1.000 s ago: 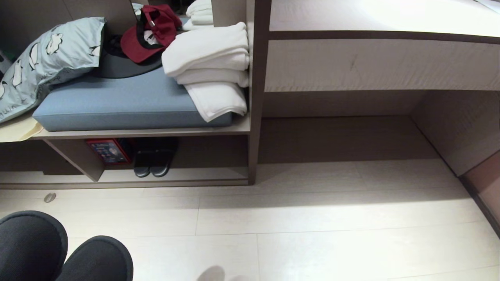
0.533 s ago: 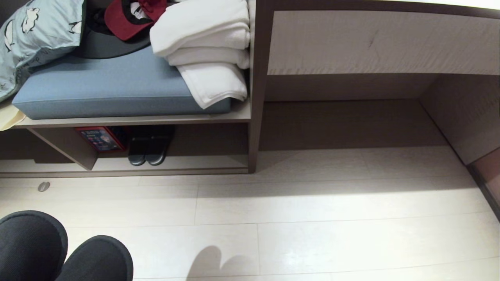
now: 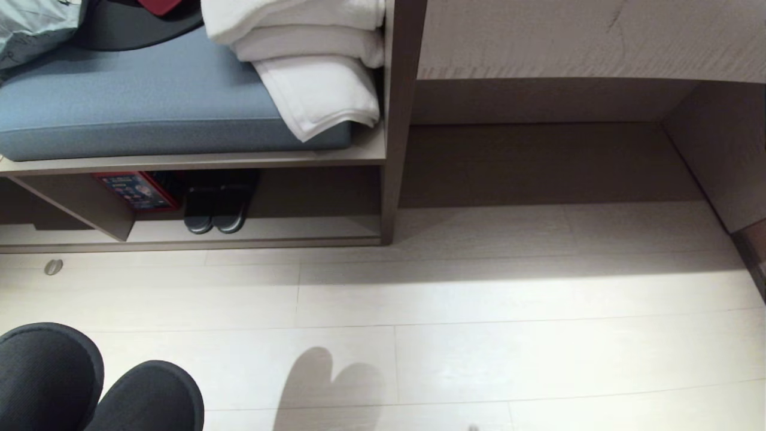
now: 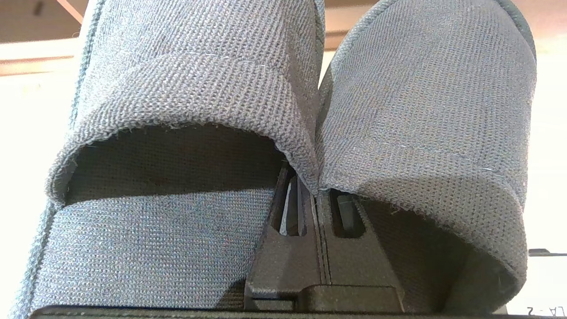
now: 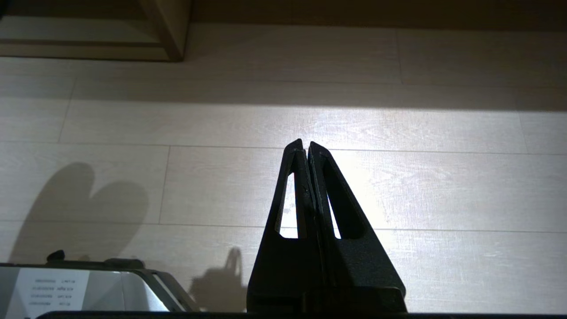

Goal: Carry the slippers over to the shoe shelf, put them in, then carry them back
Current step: Place the slippers into the shoe cabinet

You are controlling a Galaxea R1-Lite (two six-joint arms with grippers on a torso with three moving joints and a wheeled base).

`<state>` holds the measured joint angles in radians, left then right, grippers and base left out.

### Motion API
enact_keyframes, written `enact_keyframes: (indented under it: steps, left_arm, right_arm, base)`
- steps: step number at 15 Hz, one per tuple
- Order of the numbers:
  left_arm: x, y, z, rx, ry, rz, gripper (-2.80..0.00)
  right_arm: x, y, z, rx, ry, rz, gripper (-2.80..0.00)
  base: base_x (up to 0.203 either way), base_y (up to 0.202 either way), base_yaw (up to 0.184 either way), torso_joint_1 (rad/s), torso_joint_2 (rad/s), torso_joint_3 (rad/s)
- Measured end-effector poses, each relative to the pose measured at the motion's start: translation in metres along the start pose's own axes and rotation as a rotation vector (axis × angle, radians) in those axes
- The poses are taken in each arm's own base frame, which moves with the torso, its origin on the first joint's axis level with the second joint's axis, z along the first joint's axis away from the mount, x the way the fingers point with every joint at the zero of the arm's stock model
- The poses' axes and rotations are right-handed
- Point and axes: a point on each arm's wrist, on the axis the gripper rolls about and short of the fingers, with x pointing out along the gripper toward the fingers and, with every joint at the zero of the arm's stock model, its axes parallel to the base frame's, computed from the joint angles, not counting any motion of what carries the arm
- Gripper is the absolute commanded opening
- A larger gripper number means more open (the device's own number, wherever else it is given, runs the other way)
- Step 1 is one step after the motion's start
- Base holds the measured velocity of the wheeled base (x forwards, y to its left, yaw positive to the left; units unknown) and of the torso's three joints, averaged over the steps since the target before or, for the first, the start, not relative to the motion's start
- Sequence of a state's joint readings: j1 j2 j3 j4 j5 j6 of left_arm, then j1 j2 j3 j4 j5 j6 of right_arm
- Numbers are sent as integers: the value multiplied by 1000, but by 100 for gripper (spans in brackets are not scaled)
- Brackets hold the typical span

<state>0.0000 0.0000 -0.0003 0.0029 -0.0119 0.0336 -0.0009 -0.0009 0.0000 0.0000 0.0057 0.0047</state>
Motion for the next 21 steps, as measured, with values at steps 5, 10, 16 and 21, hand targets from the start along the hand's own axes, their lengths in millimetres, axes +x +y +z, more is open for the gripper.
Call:
enact_keyframes:
  steps: [5,10,16,21]
  left_arm:
    - [0,0,0,0,0,0,-280]
    - [0,0,0,0,-1,0,-280]
    - [0,0,0,-2,0,0,-280]
    - [0,0,0,-1,-1,0,-280]
  right_arm:
    - [0,0,0,0,0,0,-280]
    - [0,0,0,0,0,0,-280]
    - [0,0,0,0,0,0,-280]
    - [0,0,0,0,0,0,-280]
  base:
    - [0,0,0,4,3,-200]
    - [0,0,0,0,2,-196]
    - [0,0,0,5,3,-198]
    - [0,0,0,2,2,-201]
